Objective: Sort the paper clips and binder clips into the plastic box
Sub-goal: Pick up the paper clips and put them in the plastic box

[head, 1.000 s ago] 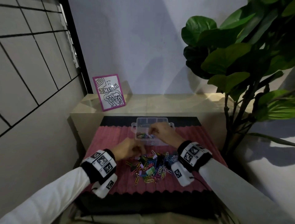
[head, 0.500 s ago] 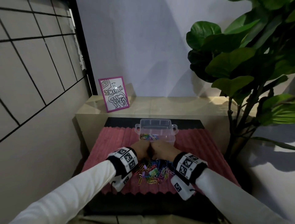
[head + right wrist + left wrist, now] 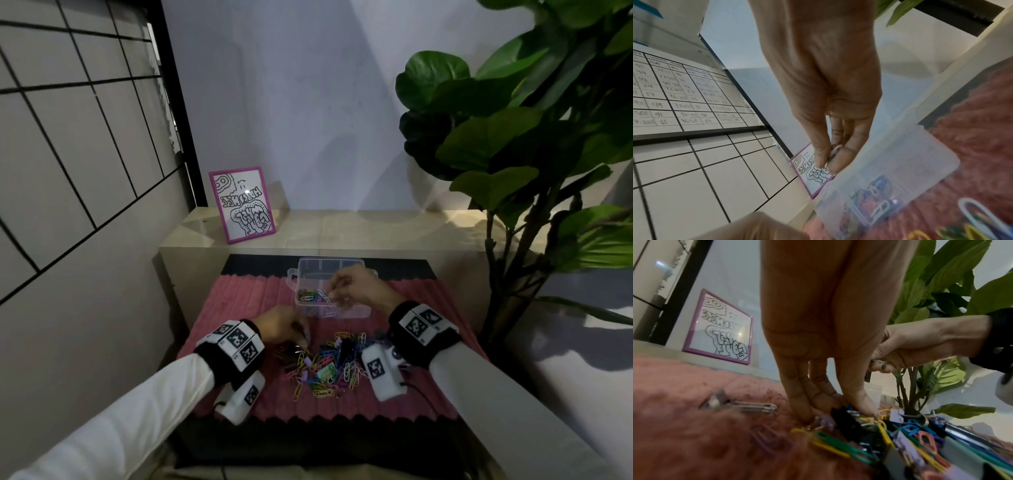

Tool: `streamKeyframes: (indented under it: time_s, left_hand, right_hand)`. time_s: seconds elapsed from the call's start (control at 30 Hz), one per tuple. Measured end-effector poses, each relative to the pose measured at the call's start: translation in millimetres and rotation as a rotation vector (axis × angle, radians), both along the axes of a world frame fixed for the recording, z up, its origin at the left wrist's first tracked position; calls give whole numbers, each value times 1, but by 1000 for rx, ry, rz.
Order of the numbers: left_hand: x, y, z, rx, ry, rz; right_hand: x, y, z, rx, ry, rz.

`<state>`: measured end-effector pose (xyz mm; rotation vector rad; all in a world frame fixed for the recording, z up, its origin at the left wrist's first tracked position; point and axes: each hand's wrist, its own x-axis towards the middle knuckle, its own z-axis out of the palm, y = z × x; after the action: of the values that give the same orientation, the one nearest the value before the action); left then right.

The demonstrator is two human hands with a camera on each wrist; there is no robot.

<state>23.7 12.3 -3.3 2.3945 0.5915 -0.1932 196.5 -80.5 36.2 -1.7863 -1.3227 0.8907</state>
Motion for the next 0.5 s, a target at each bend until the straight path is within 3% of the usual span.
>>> streamKeyframes:
  time_s: [0.17, 0.3, 0.43, 0.5]
  left_hand:
    - [-7, 5, 3, -78, -71, 53]
    - [-14, 11, 6, -127, -165, 142]
    - [-14, 13, 17, -161, -212, 156]
    - [-10, 14, 25, -162, -211, 139]
  right_hand:
    - [-1, 24, 2, 66, -205, -94]
    - [-7, 22, -4, 1, -517, 9]
    - [-11, -5, -8, 92, -585, 116]
    - [-14, -19, -9, 35, -577, 232]
